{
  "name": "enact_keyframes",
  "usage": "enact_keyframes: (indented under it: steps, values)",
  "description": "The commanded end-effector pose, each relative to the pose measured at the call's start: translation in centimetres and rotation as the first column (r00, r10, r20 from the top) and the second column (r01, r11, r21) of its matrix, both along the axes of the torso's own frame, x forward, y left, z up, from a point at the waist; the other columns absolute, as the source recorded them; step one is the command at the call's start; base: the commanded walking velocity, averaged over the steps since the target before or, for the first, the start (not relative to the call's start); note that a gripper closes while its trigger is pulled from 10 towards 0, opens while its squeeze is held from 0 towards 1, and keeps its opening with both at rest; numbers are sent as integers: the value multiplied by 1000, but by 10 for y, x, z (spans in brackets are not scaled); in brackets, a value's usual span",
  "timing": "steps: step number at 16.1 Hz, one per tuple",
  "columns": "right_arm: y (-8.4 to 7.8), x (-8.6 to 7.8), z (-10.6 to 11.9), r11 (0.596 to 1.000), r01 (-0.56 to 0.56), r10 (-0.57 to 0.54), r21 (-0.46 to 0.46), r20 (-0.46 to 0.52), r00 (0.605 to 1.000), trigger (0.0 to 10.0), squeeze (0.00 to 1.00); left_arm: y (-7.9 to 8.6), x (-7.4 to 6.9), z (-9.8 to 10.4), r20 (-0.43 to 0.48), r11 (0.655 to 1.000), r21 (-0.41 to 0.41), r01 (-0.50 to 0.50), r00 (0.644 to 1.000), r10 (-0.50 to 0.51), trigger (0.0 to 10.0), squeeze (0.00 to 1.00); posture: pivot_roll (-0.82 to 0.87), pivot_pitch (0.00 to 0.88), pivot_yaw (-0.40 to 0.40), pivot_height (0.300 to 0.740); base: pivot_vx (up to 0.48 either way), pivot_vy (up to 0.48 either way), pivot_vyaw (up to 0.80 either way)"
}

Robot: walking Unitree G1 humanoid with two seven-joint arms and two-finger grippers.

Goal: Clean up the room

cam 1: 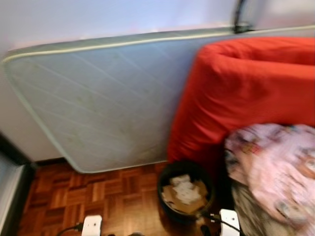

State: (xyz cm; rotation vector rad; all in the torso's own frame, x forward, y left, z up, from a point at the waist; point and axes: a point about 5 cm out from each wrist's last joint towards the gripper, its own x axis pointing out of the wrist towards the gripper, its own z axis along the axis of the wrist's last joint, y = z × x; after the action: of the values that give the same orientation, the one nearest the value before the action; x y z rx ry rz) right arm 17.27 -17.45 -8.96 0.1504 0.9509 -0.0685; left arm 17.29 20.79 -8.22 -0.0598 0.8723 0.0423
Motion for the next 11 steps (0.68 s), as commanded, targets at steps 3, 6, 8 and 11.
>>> enact_keyframes:
  steps: [3,6,8,11]
  values:
    - [-6,-5,-2,1000,6,-6,-11,-19,1000,10000,0,-5,-8,-5,-33,1000,-6,3,999,-3,10000,0,78,84,-15,740,-195,0,0]
    - [-8,-4,-1,1000,-2,1,-20,-22,1000,10000,0,-13,-3,-4,-28,1000,-12,0,1000,-1,10000,0,68,96,-25,740,0,0,0]
    - [-10,-5,-1,1000,-4,4,-24,-23,1000,10000,0,-17,-3,-5,-22,1000,-17,-1,1000,0,10000,0,59,103,-31,740,0,0,0]
    - [-12,-7,-2,999,-9,8,-31,-31,1000,10000,0,-12,-10,-7,-37,1000,-16,-8,999,8,10000,0,46,111,-33,740,0,0,0]
